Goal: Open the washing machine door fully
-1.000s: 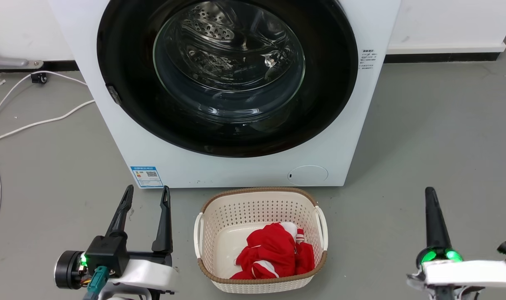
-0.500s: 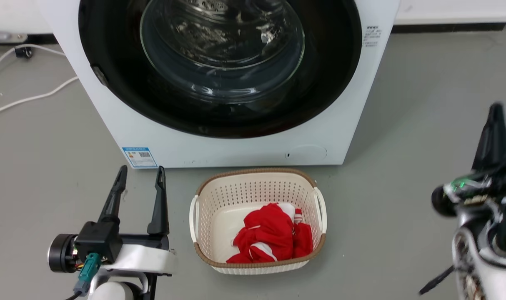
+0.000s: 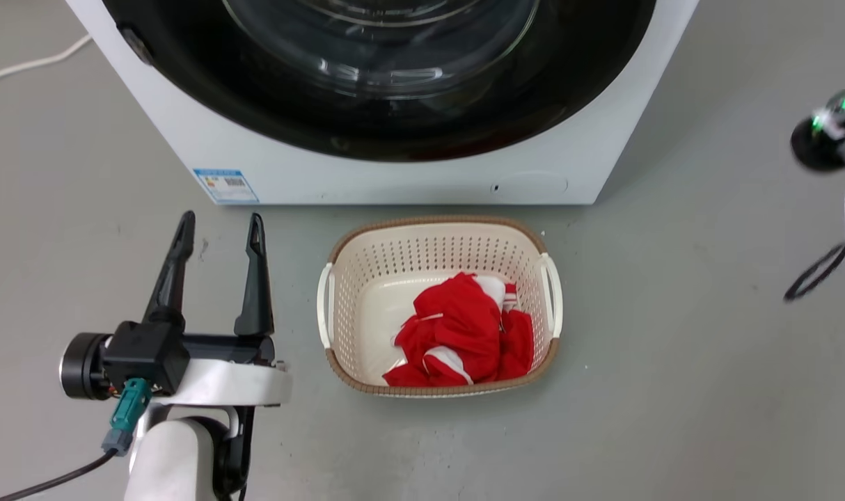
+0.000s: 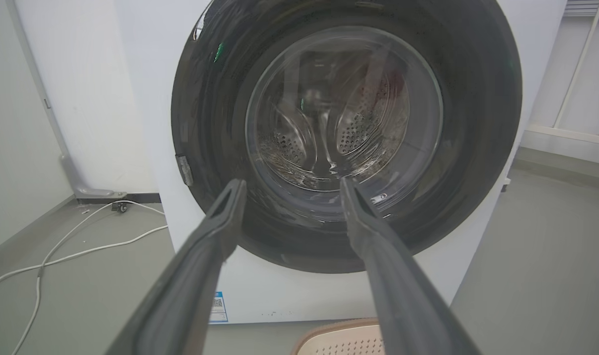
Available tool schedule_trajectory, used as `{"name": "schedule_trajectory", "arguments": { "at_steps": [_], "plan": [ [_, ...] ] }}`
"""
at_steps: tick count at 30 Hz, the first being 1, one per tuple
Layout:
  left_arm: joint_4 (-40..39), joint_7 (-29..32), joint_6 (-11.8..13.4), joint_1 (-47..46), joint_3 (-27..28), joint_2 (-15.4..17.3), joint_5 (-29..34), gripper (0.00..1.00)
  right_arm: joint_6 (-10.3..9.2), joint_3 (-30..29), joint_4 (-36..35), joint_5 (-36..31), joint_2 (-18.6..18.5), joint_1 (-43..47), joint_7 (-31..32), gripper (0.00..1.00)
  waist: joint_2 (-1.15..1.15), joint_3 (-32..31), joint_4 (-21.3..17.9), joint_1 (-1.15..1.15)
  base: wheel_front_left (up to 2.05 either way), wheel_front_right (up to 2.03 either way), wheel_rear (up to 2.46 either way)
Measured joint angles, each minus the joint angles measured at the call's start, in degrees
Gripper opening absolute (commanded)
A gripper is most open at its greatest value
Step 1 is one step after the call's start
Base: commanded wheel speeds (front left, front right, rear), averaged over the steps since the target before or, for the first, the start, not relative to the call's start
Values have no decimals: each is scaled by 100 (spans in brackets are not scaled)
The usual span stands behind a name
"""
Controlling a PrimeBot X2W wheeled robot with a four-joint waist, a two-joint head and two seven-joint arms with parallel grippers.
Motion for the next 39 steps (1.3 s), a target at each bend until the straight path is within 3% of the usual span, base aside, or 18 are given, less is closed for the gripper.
{"name": "schedule_trajectory", "arguments": {
  "at_steps": [9,18,29,39],
  "plan": [
    [-143,0,-30,-332,24,1,20,100,0,1135,1472,-238,-495,-1861,1087,0,0,581,136,0,0,0,0],
    [-215,0,-48,-555,16,0,19,100,0,2081,2598,-636,-493,-3108,1915,0,0,969,237,0,0,0,0],
    [-238,0,-42,-694,-7,1,7,100,0,2565,3634,-1040,-247,-3969,2062,0,0,1263,264,0,0,0,0],
    [-146,0,-42,-737,-142,1,-51,100,0,2655,3724,-917,-204,-3995,2775,0,0,1141,260,0,0,0,0]
  ]
}}
